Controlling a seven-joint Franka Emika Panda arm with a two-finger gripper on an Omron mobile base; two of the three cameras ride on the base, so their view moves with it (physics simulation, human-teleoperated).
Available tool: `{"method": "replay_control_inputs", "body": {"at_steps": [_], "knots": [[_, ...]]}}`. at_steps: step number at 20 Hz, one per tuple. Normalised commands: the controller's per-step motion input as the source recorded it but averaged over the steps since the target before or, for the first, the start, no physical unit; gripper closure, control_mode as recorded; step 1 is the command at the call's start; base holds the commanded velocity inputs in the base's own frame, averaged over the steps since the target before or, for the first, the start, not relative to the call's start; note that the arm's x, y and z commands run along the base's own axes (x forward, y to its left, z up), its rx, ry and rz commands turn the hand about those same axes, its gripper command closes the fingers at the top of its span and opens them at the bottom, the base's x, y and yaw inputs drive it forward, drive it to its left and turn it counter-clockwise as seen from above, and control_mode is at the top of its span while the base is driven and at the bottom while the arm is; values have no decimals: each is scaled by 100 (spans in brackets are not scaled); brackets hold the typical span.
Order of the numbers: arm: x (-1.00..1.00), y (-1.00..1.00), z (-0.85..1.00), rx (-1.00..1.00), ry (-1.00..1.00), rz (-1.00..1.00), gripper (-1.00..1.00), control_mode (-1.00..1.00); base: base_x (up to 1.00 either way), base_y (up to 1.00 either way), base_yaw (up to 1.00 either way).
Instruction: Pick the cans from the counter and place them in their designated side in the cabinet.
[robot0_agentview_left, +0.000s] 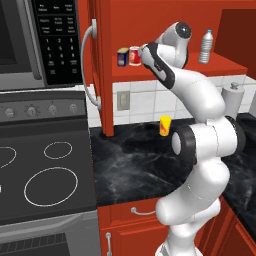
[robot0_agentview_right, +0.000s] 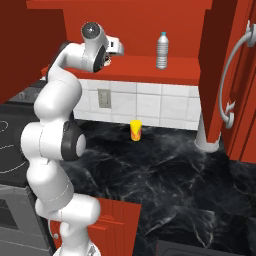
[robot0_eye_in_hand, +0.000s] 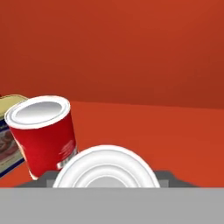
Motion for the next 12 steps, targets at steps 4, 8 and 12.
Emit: {"method": "replay_control_inputs", "body": {"at_steps": [4,8,12], "knots": [[0,1,-16,-5,-9,0,-100,-100,0,0,0],[0,0,-15,-6,-14,0,-100,-100,0,0,0],[3,0,-10,-4,-14,0,-100,-100,0,0,0]]}}
